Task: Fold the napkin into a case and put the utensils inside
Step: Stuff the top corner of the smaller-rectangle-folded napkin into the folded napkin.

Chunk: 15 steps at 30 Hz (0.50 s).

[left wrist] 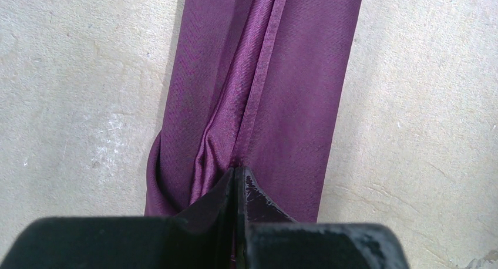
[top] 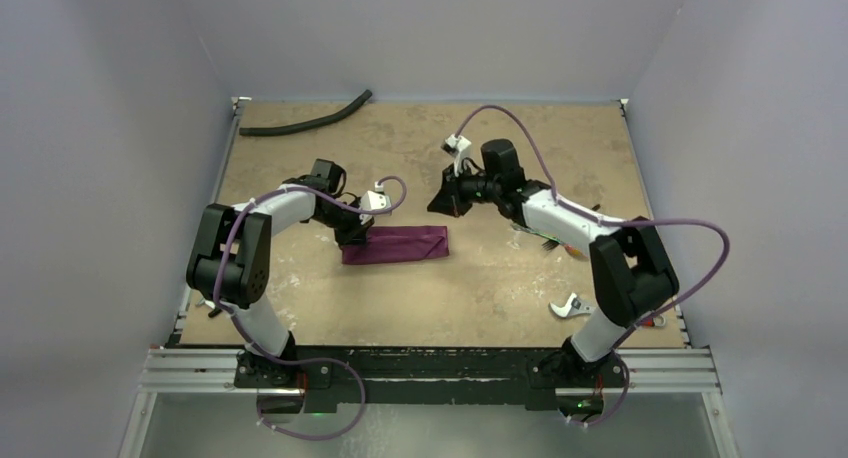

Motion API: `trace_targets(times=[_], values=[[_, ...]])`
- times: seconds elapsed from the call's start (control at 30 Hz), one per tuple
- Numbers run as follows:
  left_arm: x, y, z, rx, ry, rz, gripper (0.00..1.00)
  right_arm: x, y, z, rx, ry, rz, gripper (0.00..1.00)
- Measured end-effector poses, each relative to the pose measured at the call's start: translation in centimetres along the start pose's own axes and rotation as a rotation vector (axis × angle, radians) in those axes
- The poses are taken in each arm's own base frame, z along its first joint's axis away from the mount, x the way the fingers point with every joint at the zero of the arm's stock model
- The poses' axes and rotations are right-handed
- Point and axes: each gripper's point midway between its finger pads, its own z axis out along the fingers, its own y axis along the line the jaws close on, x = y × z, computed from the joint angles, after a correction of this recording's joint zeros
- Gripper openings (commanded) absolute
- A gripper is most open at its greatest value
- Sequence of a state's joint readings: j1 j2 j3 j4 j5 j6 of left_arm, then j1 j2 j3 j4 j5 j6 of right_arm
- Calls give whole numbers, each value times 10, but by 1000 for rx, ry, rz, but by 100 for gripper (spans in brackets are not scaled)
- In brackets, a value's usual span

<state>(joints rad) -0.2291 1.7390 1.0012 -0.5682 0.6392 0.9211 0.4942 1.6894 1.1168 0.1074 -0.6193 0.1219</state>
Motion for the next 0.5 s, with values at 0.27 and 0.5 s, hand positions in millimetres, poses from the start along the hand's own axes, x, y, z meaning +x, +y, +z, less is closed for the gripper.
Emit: trace_targets(times=[0.27, 0.5], values=[[0, 0, 0, 1, 1, -1, 0, 60, 57, -10, -246, -5, 180, 0], [0, 0, 0, 0, 2, 1, 0, 87, 39, 18, -265, 35, 286, 0]])
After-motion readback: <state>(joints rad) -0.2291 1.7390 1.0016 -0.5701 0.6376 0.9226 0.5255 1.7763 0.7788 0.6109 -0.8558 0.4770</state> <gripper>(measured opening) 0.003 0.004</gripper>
